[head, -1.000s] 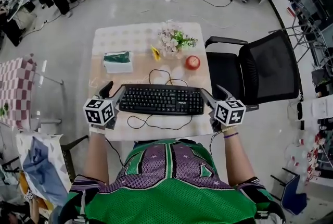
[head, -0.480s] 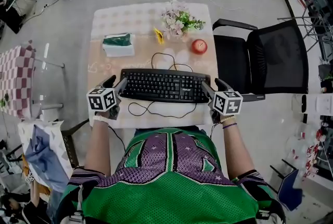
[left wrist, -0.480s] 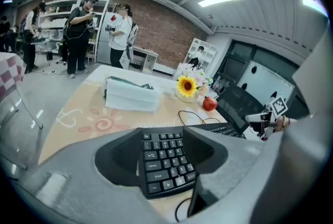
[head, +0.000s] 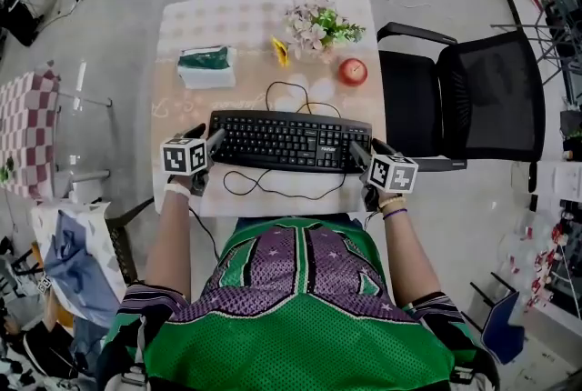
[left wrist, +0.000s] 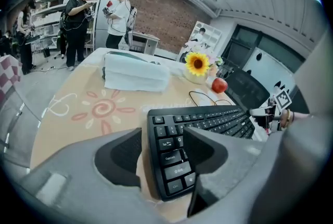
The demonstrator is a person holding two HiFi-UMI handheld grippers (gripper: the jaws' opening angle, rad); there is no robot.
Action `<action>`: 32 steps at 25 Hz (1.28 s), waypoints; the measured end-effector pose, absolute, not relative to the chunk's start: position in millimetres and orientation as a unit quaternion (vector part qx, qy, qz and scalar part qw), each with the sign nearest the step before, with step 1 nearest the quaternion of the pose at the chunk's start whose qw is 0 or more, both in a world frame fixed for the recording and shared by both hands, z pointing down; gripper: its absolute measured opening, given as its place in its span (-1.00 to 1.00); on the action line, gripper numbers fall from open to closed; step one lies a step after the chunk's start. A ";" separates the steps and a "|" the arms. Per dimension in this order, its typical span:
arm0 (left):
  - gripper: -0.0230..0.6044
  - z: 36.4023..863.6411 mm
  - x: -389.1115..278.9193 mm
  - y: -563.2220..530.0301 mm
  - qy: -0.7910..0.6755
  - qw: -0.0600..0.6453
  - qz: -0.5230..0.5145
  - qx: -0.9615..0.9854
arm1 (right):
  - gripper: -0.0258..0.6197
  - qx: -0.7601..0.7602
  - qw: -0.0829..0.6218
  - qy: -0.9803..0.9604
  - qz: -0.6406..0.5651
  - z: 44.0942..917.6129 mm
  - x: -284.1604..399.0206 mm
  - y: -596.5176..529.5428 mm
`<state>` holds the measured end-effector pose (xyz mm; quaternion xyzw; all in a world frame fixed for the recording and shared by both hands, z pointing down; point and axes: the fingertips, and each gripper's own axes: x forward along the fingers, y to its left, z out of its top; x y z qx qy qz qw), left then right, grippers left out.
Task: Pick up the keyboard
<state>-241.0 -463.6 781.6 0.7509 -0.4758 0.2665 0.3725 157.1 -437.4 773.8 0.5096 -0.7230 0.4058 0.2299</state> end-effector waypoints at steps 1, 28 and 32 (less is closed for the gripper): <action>-0.16 785.6 -241.2 -463.3 -0.473 0.379 0.270 0.748 | -0.06 0.510 0.233 -0.722 0.405 775.5 157.7 -437.3; -0.10 794.7 -225.2 -459.1 -0.425 0.428 0.287 0.745 | -0.06 0.480 0.248 -0.720 0.435 801.5 154.6 -434.4; -0.10 796.1 -226.9 -459.8 -0.437 0.428 0.286 0.738 | -0.06 0.485 0.252 -0.719 0.430 801.9 154.1 -433.9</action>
